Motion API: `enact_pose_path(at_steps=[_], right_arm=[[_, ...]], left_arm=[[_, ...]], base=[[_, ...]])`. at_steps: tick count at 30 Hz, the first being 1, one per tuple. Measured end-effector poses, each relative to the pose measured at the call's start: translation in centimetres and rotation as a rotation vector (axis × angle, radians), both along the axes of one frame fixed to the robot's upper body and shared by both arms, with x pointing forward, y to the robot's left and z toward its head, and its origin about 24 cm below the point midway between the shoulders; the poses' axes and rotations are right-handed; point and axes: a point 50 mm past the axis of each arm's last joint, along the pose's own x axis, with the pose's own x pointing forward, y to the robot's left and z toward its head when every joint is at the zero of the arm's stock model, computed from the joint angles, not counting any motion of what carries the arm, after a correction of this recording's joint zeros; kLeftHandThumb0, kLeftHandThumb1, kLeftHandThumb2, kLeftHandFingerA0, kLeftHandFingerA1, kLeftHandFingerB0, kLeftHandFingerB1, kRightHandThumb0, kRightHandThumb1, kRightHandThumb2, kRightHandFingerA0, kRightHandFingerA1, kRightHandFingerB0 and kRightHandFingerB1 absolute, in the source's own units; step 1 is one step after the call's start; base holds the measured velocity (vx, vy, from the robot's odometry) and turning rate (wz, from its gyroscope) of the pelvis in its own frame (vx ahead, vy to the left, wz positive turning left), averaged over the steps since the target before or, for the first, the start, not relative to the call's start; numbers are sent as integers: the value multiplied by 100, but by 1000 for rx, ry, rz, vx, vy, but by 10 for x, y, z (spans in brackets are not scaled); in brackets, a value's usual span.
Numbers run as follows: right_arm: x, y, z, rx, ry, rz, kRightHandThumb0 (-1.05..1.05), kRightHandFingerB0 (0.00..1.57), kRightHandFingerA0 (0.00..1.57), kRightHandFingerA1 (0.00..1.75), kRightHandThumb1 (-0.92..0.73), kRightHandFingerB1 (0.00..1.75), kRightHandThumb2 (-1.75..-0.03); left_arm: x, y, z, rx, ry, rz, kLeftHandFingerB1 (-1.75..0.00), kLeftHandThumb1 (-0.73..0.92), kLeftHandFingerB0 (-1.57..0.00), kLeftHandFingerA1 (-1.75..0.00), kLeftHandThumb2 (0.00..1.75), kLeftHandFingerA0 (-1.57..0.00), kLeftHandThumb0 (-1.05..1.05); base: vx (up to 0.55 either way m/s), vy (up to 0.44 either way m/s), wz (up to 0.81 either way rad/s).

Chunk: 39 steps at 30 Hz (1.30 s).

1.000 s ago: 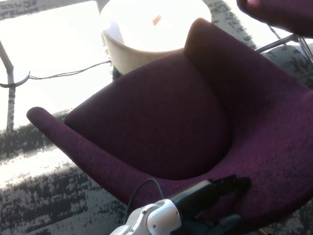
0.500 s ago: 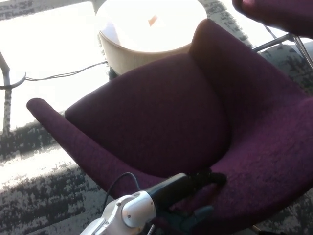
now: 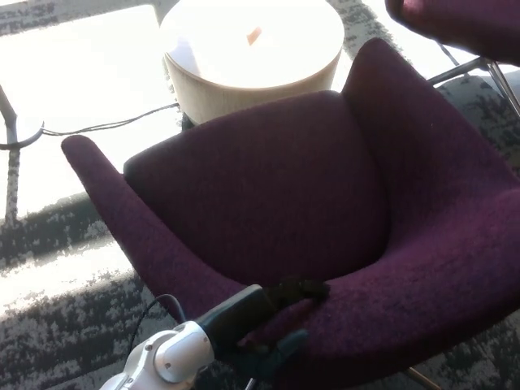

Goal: The robot stands in front of a sofa and uses its left hand to push the left side of the sofa

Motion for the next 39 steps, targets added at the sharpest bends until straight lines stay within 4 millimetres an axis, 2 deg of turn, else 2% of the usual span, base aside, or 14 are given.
enact_pose_path(at_steps=[1, 3, 4, 8, 16, 17, 19, 20, 21, 26, 27, 32, 34, 39], right_arm=[[0, 0, 0, 0, -1, 1, -57, 53, 55, 41, -77, 39, -63], [0, 0, 0, 1, -3, 1, -58, 53, 53, 40, -76, 39, -63], [0, 0, 0, 1, -3, 2, -58, 54, 53, 39, -76, 39, -63], [0, 0, 0, 2, -3, 0, -59, 53, 53, 39, -76, 39, -63], [1, -1, 0, -4, -2, 5, -60, 51, 53, 40, -78, 39, -64], [1, -1, 1, -6, -2, 6, -59, 54, 54, 39, -77, 39, -64], [1, -2, 1, -8, -4, 7, -59, 54, 54, 39, -77, 39, -64], [2, -2, 1, -7, -6, 7, -58, 53, 53, 39, -77, 39, -64], [2, -2, 1, -7, -6, 7, -57, 53, 51, 39, -77, 39, -64], [2, -2, 1, -8, -6, 8, -59, 52, 53, 40, -77, 39, -64], [2, -2, 1, -8, -6, 8, -59, 53, 55, 40, -77, 39, -63], [2, -2, 1, -9, -8, 4, -59, 53, 54, 40, -77, 39, -63], [2, -2, 1, -9, -8, 3, -59, 54, 53, 40, -76, 39, -63], [1, -4, 1, -6, -7, -5, -58, 54, 55, 40, -76, 39, -63]], left_arm=[[1, 4, 1, -11, 2, 16, -26, 80, -14, -33, 118, 0, -91], [1, 11, 2, -25, 11, 40, -27, 82, -12, -37, 119, -2, -93], [2, 15, 3, -30, 15, 53, -35, 79, -11, -41, 118, -4, -88], [3, 26, 5, -31, 21, 78, -33, 85, -14, -37, 121, 0, -93], [7, 52, 6, -13, 18, 152, -30, 85, -14, -35, 120, -2, -90], [8, 54, 6, -11, 18, 158, -27, 92, -10, -36, 77, -10, -89], [9, 61, 5, -8, 18, 176, -27, 92, -10, -36, 77, -10, -89], [9, 64, 5, -9, 16, 185, -27, 92, -8, -38, 78, -10, -88], [10, 66, 5, -9, 14, 189, -26, 81, -4, -44, 95, -12, -90], [11, 76, 5, -10, 7, 211, -26, 80, -4, -46, 97, -12, -92], [11, 77, 5, -10, 7, 213, -30, 79, -7, -49, 118, -9, -88], [12, 90, 3, -8, 10, 250, -33, 76, -3, -48, 119, -6, -82], [12, 95, 3, -9, 11, 264, -32, 80, 0, -51, 121, -13, -89], [10, 108, 2, -3, 6, 294, -33, 81, -6, -50, 121, -13, -88]], base=[[0, 0, 0], [0, 0, 0], [0, 0, 0], [0, 0, 0], [0, 0, 0], [0, 0, 0], [0, 0, 0], [0, 0, 0], [0, 0, 0], [0, 0, 0], [0, 0, 0], [0, 0, 0], [0, 0, 0], [0, 0, 0]])
